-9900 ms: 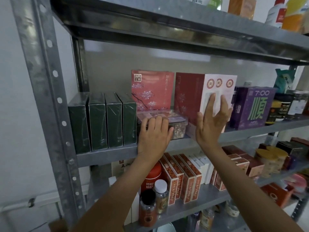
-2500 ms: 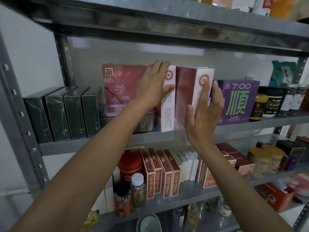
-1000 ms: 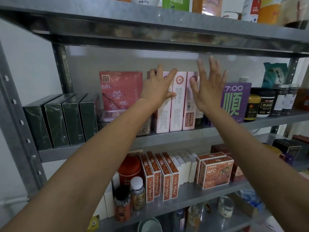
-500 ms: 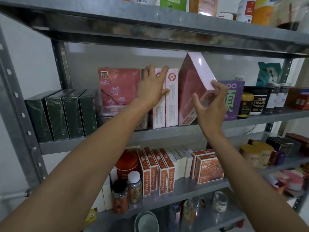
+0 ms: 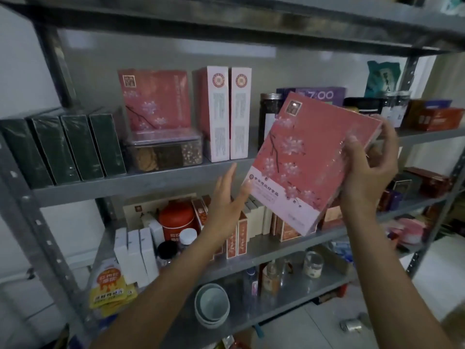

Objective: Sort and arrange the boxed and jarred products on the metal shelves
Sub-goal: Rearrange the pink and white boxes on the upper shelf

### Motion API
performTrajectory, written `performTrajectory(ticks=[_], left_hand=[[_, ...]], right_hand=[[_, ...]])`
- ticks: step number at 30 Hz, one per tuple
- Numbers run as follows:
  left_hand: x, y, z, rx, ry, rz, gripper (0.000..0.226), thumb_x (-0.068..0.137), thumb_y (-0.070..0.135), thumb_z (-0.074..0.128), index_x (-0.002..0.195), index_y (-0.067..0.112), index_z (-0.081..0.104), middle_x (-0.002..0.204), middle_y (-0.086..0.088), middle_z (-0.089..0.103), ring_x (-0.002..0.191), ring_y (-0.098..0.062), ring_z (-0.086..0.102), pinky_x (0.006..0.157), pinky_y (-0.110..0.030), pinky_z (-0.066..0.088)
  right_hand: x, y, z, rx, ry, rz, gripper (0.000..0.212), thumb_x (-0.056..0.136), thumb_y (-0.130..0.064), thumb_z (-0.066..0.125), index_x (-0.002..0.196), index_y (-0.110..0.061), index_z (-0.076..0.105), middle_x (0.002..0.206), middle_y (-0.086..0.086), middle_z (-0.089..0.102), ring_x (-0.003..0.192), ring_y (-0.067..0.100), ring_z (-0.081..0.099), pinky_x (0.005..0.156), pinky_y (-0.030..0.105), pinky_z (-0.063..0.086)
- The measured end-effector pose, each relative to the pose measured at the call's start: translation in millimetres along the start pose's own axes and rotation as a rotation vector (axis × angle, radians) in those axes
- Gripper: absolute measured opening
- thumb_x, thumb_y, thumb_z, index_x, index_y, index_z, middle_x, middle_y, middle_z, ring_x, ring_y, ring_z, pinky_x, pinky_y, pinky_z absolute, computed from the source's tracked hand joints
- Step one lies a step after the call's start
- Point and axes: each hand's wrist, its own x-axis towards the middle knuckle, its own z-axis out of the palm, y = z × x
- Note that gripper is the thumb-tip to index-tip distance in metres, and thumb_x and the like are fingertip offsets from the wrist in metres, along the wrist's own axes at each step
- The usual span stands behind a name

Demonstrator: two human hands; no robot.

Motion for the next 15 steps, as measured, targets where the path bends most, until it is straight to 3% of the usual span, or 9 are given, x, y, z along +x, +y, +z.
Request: performTrajectory(ticks=[2, 4, 6, 8, 9, 11, 13, 15], left_hand=[[-20, -6, 6, -0.175, -0.059, -0.170, 0.068, 0.083, 0.069, 0.031, 0.141, 0.036, 0.040, 0.110, 0.025, 0.066, 0.111, 0.005, 0.056, 0.085, -0.012, 0.046], [-35, -10, 8, -0.311, -0.181, -0.300, 0.058, 0.082, 0.072, 0.033, 0.121, 0.038, 0.058, 0.099, 0.011, 0.074, 0.099, -0.005, 0.068, 0.087, -0.028, 0.049], [-52, -12, 11, -0.378, -0.305, -0.360, 0.044, 0.084, 0.073, 0.048, 0.113, 0.043, 0.058, 0.102, 0.014, 0.074, 0.099, -0.006, 0.069, 0.089, -0.030, 0.051], [-67, -9, 15, -0.332, -0.280, -0.334, 0.033, 0.077, 0.064, 0.060, 0.105, 0.048, 0.053, 0.098, 0.034, 0.068, 0.093, 0.010, 0.065, 0.081, -0.015, 0.049], [-72, -9, 17, -0.332, -0.231, -0.343, 0.030, 0.074, 0.060, 0.060, 0.100, 0.049, 0.052, 0.093, 0.037, 0.067, 0.089, 0.013, 0.064, 0.078, -0.014, 0.047], [-78, -7, 18, -0.356, -0.145, -0.396, 0.032, 0.070, 0.058, 0.060, 0.098, 0.044, 0.056, 0.096, 0.021, 0.072, 0.091, 0.000, 0.069, 0.085, -0.027, 0.051], [-83, -5, 16, -0.403, -0.108, -0.453, 0.042, 0.069, 0.055, 0.064, 0.105, 0.034, 0.061, 0.103, 0.002, 0.074, 0.095, -0.018, 0.071, 0.091, -0.040, 0.054], [-90, -6, 14, -0.476, -0.106, -0.506, 0.052, 0.070, 0.053, 0.077, 0.111, 0.025, 0.063, 0.099, -0.004, 0.075, 0.091, -0.023, 0.072, 0.085, -0.039, 0.058]], right_hand=[[-3, 1, -12, 0.039, -0.039, 0.137, 0.047, 0.083, -0.017, 0.065, 0.129, -0.017, 0.056, 0.084, -0.019, 0.073, 0.074, -0.004, 0.066, 0.062, 0.014, 0.051], [-8, 4, -19, 0.021, -0.189, 0.237, 0.045, 0.081, -0.016, 0.064, 0.125, -0.019, 0.059, 0.081, -0.025, 0.072, 0.073, -0.007, 0.067, 0.060, 0.011, 0.050], [-13, 8, -22, 0.021, -0.335, 0.350, 0.050, 0.077, -0.021, 0.065, 0.128, -0.018, 0.061, 0.091, -0.017, 0.074, 0.080, -0.003, 0.069, 0.063, 0.011, 0.051], [-17, 12, -20, 0.037, -0.407, 0.448, 0.051, 0.078, -0.020, 0.066, 0.129, -0.014, 0.062, 0.101, -0.006, 0.075, 0.085, 0.007, 0.071, 0.067, 0.015, 0.052], [-20, 16, -19, 0.037, -0.429, 0.481, 0.046, 0.082, -0.018, 0.065, 0.128, -0.013, 0.062, 0.104, -0.001, 0.074, 0.087, 0.011, 0.071, 0.070, 0.020, 0.053], [-25, 25, -18, 0.051, -0.469, 0.578, 0.033, 0.090, -0.014, 0.059, 0.123, -0.009, 0.060, 0.103, 0.006, 0.071, 0.087, 0.020, 0.068, 0.075, 0.031, 0.052], [-29, 34, -20, 0.216, -0.518, 0.757, 0.018, 0.093, -0.015, 0.055, 0.110, -0.010, 0.056, 0.093, 0.007, 0.065, 0.079, 0.021, 0.063, 0.075, 0.035, 0.049], [-32, 41, -20, 0.445, -0.546, 0.947, 0.010, 0.093, -0.019, 0.054, 0.100, -0.013, 0.055, 0.092, 0.005, 0.063, 0.080, 0.020, 0.062, 0.078, 0.035, 0.050]])
